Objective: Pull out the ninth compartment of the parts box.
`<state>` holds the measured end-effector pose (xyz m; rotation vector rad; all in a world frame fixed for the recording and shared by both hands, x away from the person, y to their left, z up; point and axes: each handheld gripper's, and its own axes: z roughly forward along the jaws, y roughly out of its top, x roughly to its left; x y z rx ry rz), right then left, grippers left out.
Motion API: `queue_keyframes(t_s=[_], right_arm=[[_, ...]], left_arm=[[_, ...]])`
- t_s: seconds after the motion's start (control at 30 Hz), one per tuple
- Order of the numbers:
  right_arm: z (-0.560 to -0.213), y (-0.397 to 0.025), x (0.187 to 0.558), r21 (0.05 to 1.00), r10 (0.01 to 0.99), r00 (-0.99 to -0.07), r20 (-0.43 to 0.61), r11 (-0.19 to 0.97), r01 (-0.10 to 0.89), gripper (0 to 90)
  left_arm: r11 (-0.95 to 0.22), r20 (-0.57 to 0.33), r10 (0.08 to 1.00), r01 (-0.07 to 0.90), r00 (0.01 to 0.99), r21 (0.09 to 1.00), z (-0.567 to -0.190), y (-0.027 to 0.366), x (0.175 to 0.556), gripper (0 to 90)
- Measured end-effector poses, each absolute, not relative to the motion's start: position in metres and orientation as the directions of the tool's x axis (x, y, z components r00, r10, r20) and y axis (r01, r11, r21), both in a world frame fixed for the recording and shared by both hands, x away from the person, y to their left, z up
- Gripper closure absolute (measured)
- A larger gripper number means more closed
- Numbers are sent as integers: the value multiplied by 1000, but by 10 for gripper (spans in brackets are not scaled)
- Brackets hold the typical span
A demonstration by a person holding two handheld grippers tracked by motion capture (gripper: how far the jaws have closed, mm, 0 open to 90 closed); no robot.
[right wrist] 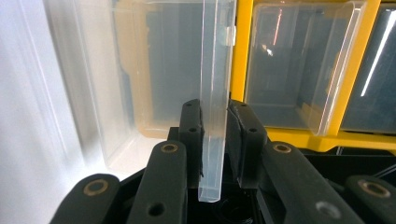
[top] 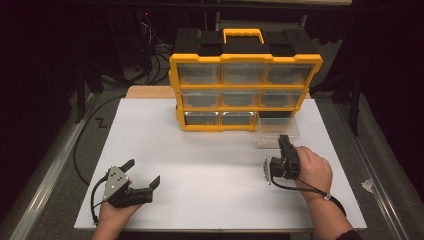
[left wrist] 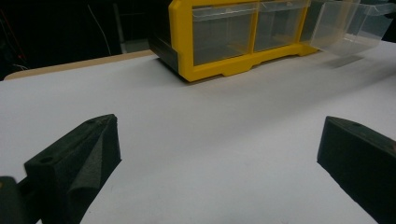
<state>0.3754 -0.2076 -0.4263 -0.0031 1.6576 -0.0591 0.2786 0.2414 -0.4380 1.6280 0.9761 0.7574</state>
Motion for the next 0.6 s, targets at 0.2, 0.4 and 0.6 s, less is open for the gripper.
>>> queue_keyframes(t_s=[0.2,0.4,0.6], right_arm=[[-426,-207,376,-46,-43,-89,-995,998,36,788],[-425,-206,376,-29,-24,-102,-995,998,47,762],[-420,-202,374,-10,-6,-113,-994,999,31,658]], left_arm=[[-123,3,884,225,468,967,-438,242,279,3],[-126,4,882,227,471,966,-439,241,279,3],[-124,2,882,227,472,966,-440,241,279,3]])
